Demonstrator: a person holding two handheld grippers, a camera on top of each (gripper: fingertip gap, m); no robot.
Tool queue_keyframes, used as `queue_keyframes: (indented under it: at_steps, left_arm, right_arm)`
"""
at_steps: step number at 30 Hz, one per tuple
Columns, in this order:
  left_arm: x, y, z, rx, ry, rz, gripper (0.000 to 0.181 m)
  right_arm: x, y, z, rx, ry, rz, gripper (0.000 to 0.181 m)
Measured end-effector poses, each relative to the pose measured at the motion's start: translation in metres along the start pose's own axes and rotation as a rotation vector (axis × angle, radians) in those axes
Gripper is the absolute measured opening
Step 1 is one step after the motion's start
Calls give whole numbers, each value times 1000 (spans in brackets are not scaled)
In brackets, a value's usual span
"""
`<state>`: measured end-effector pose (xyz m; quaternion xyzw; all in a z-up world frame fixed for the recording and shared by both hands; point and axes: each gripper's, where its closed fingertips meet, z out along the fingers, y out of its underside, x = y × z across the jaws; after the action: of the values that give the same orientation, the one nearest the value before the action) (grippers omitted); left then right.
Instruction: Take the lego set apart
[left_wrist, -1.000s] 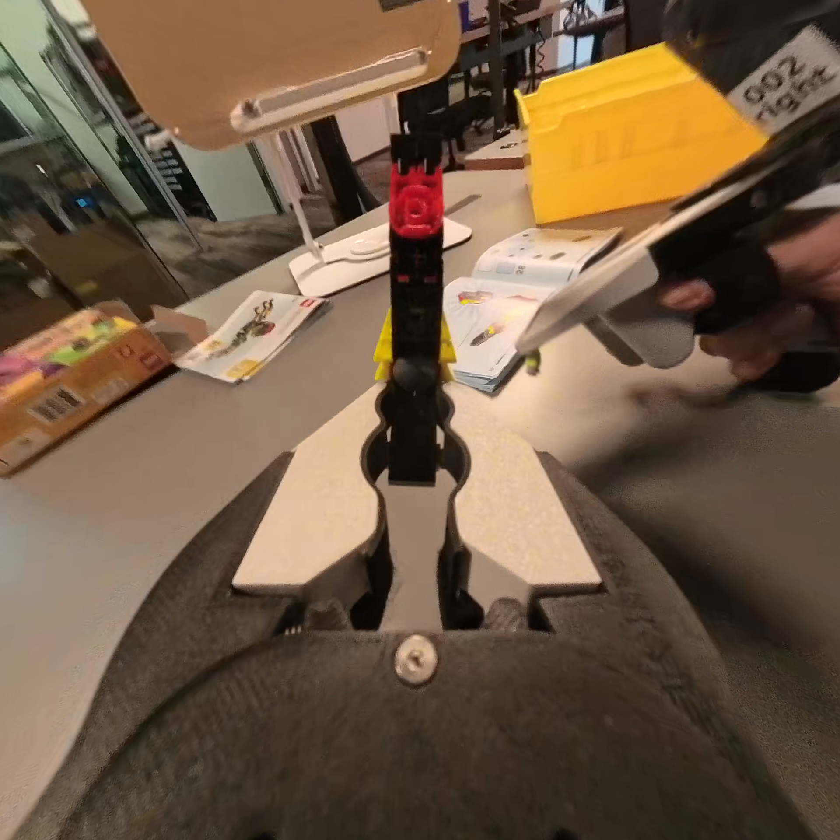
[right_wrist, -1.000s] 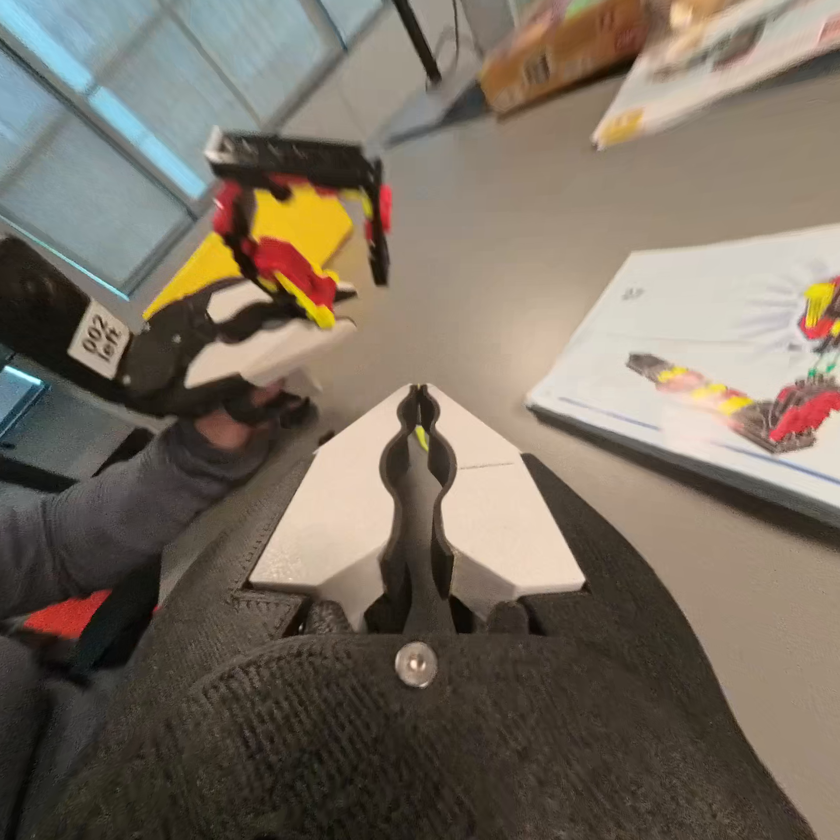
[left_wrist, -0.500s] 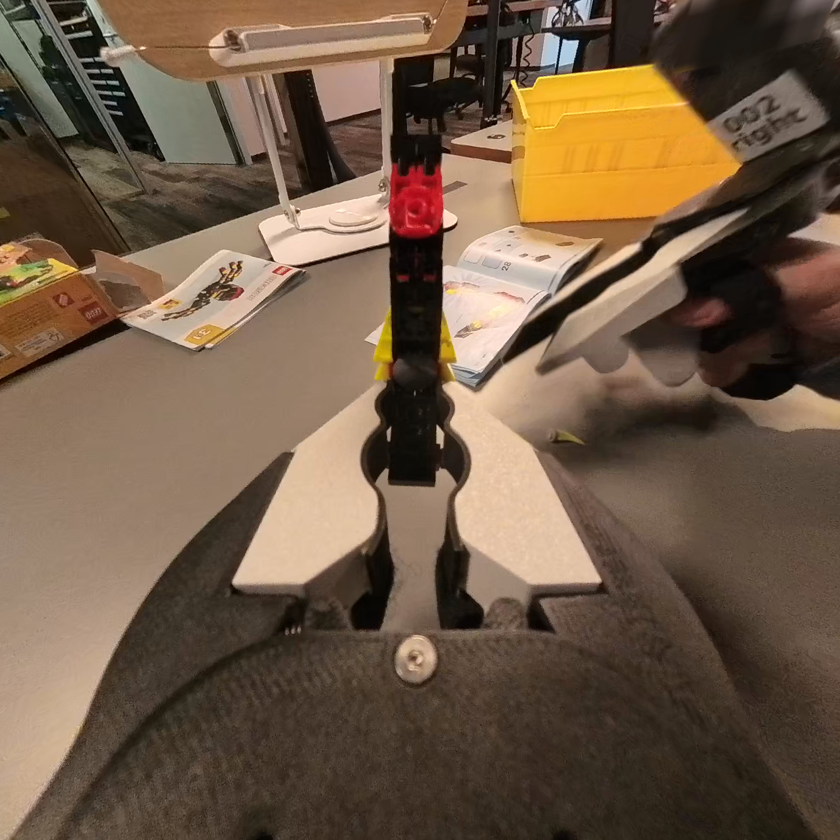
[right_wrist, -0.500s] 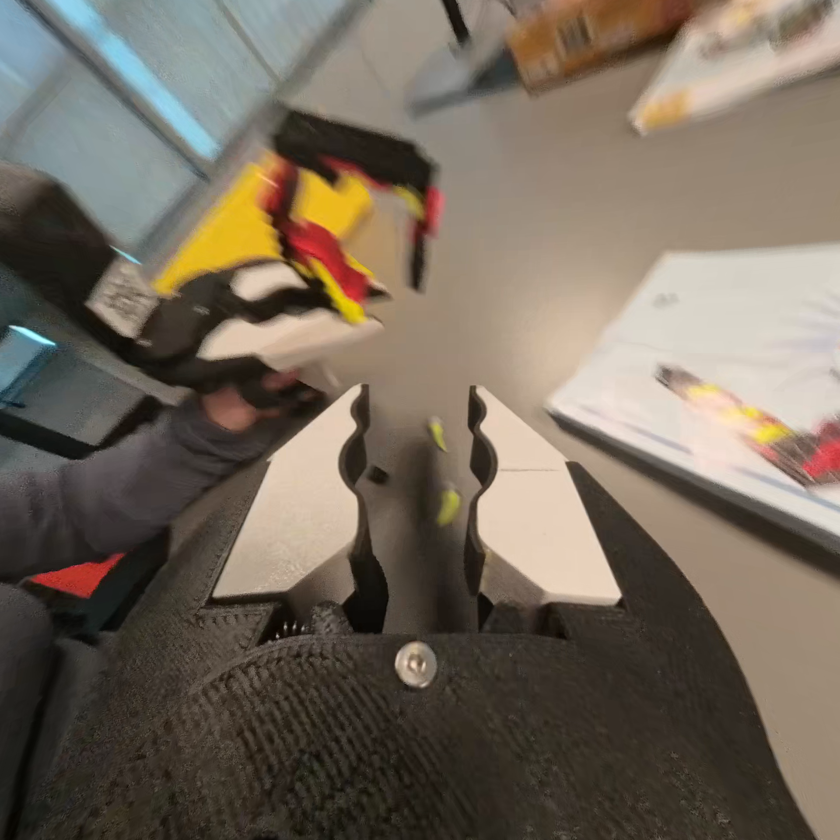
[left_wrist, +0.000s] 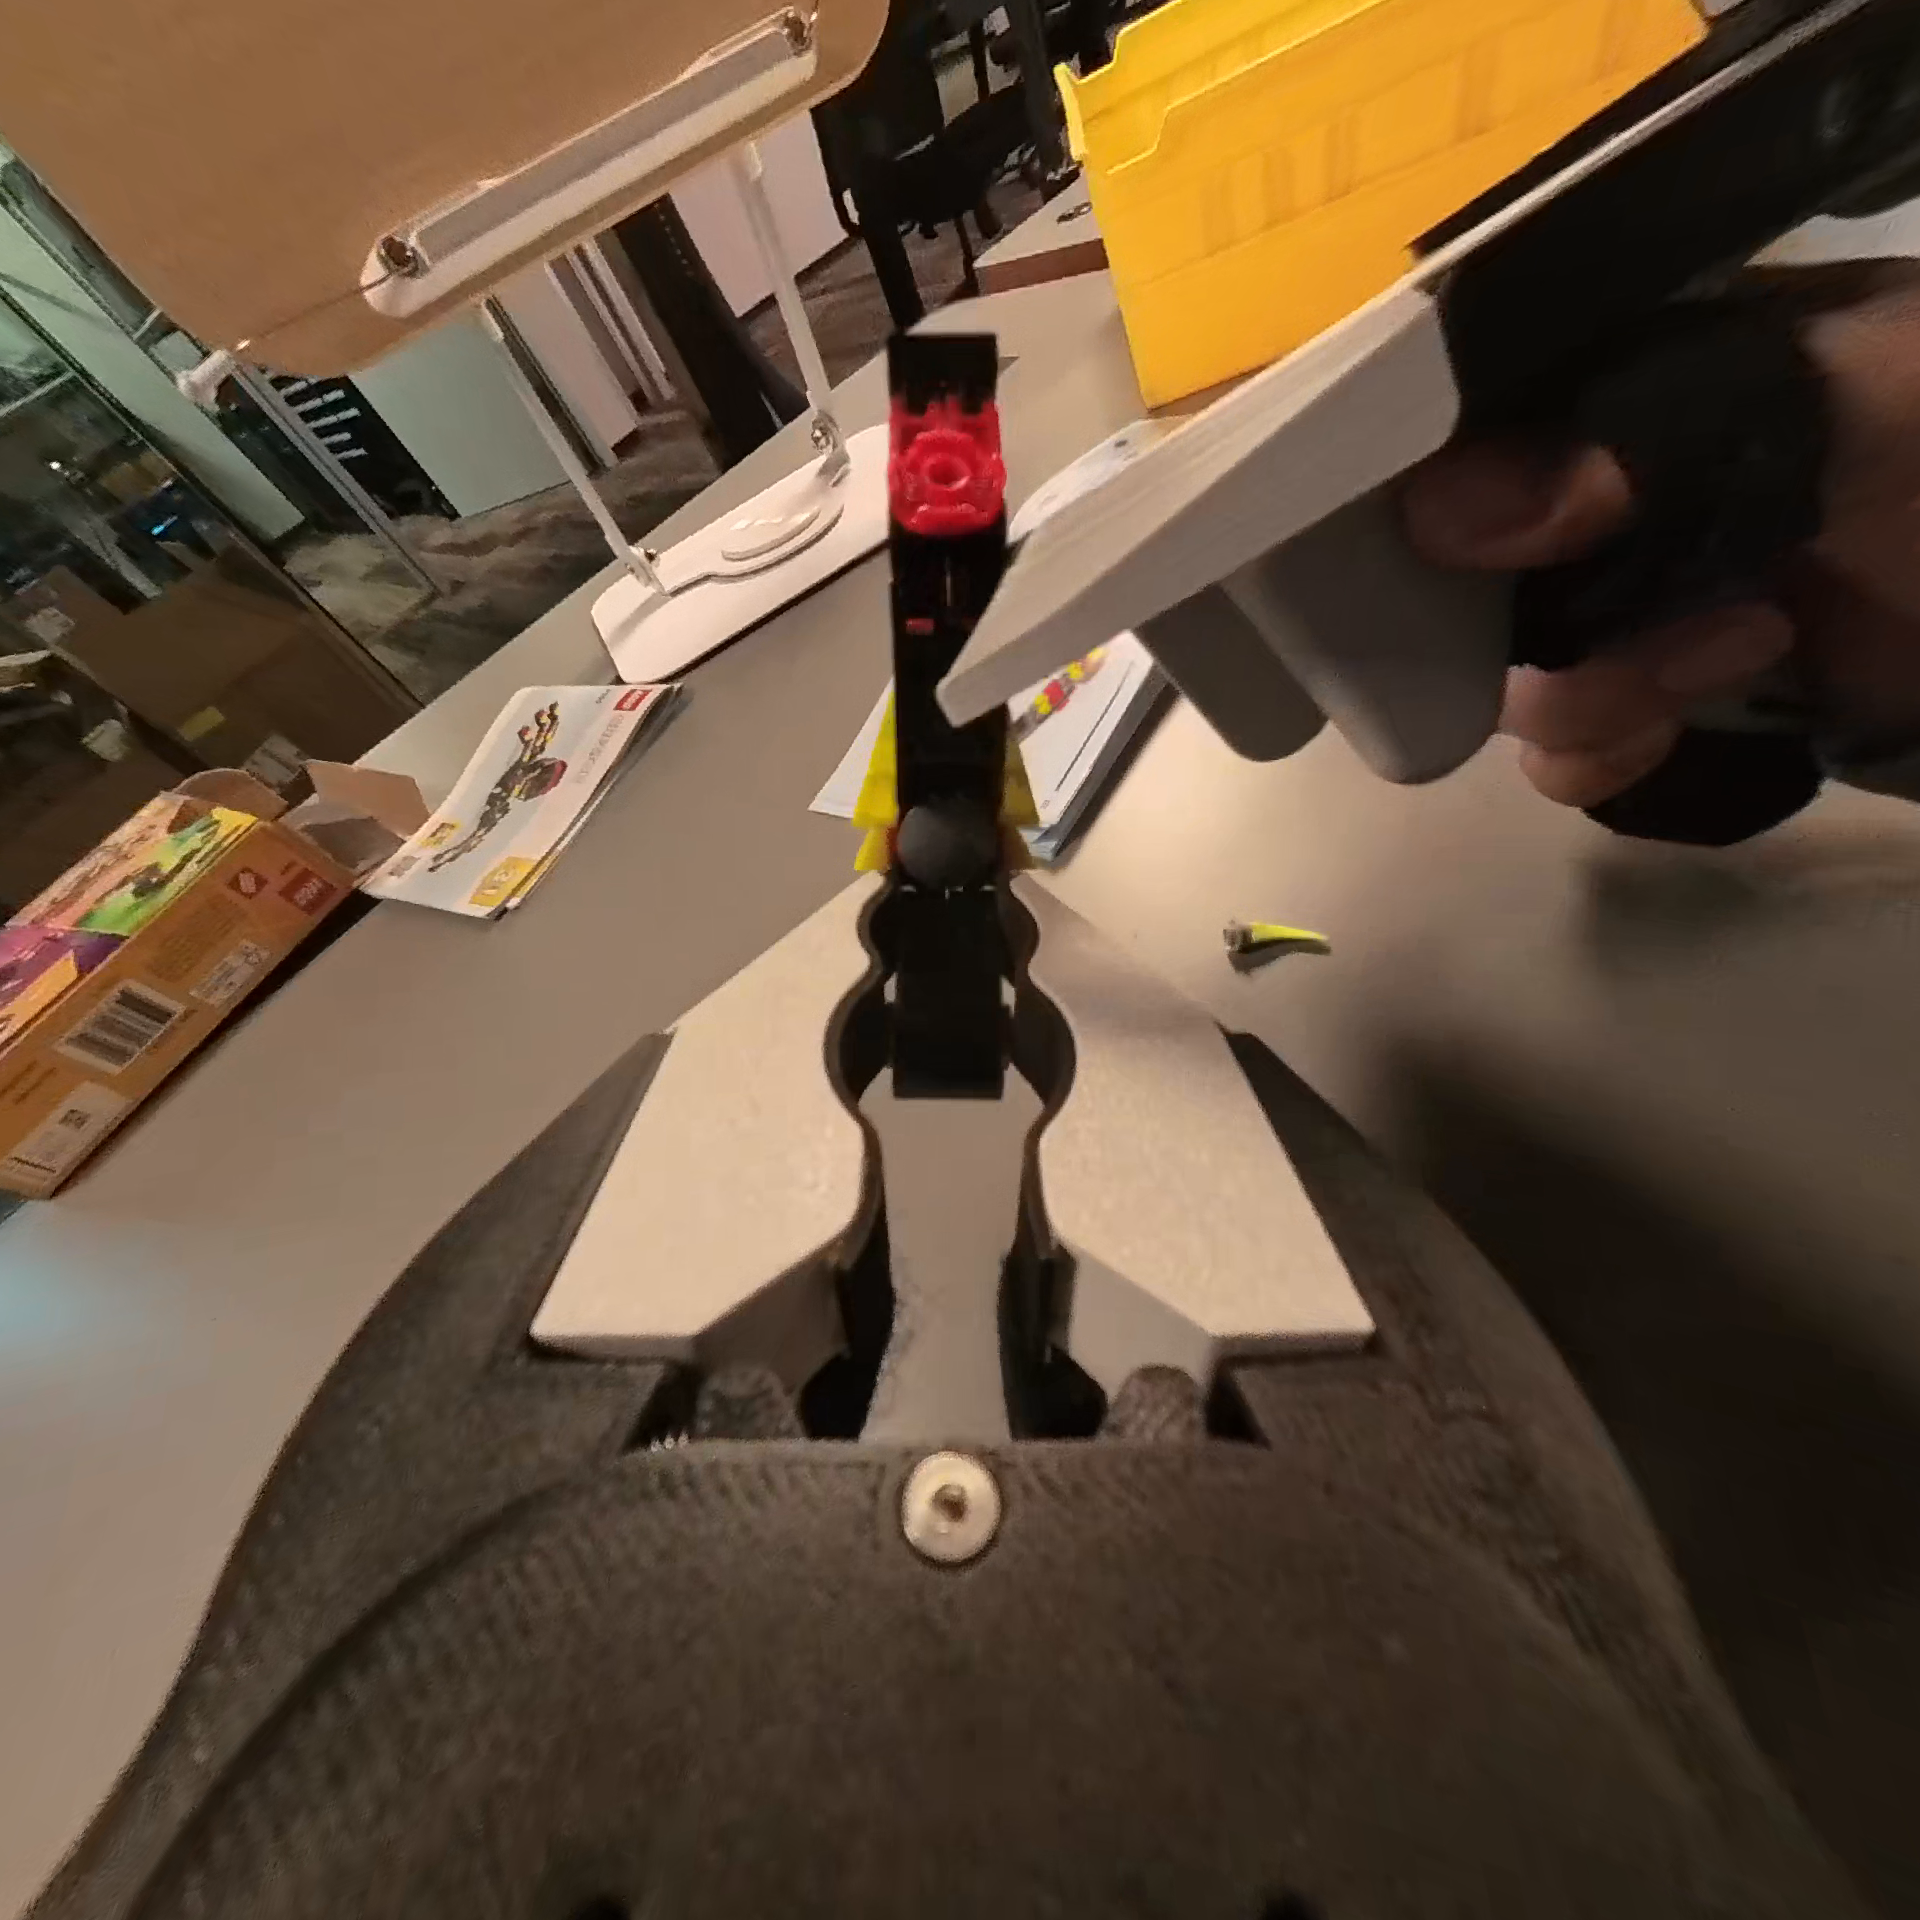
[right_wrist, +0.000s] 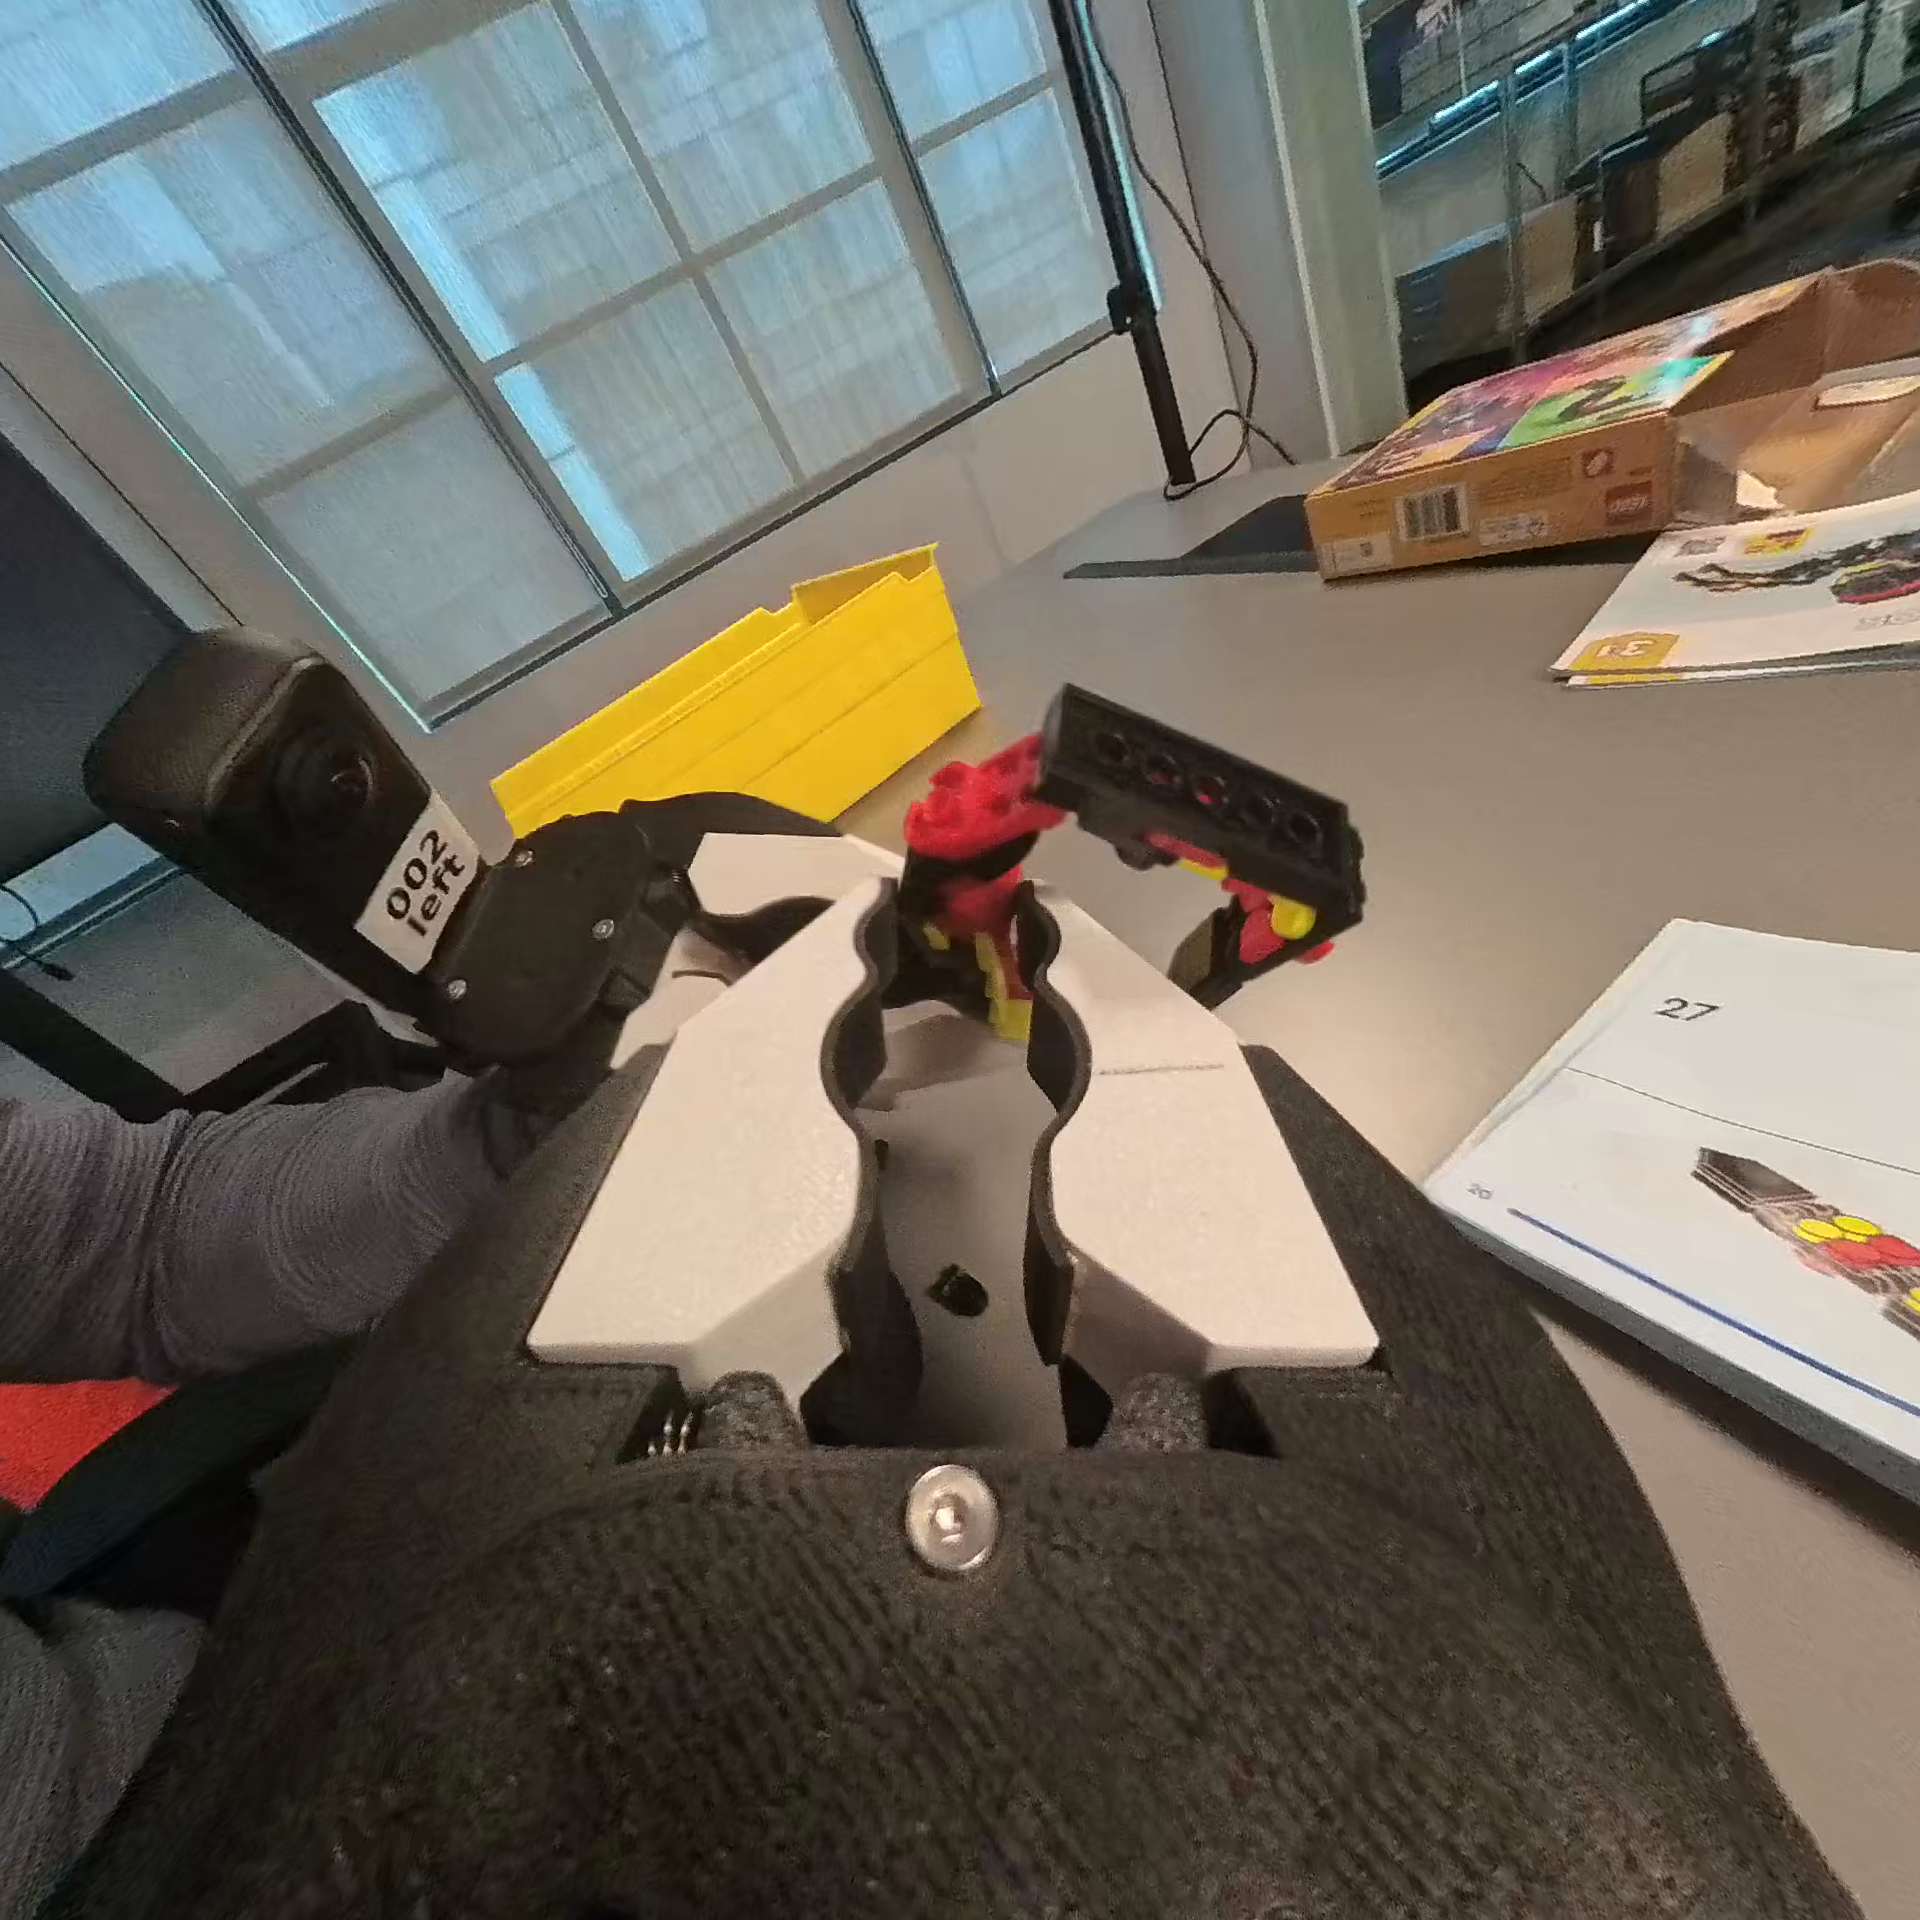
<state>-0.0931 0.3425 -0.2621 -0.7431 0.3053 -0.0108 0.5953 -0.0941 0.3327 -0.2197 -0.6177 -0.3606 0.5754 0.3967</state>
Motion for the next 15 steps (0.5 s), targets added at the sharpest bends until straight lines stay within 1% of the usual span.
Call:
queue_keyframes:
  at_steps: [5,8,9,10,13,15]
  left_arm:
    - [3,-3,-1,20,14,13,16]
    - [6,-2,0,11,23,16,16]
    - [6,-1,0,4,15,14,16]
    - [5,0,1,-8,6,17,16]
    - [6,0,2,-3,10,14,16]
    - [14,-5,0,31,72,11,33]
  right_arm:
    - [0,-1,-4,9,-60,40,21]
    - [3,0,-2,8,-30,38,27]
    - [5,1,-1,9,-11,32,27]
    - [6,1,-1,9,1,25,21]
    - [6,1,-2,7,16,0,20]
    - [6,-2,-5,18,-9,21,20]
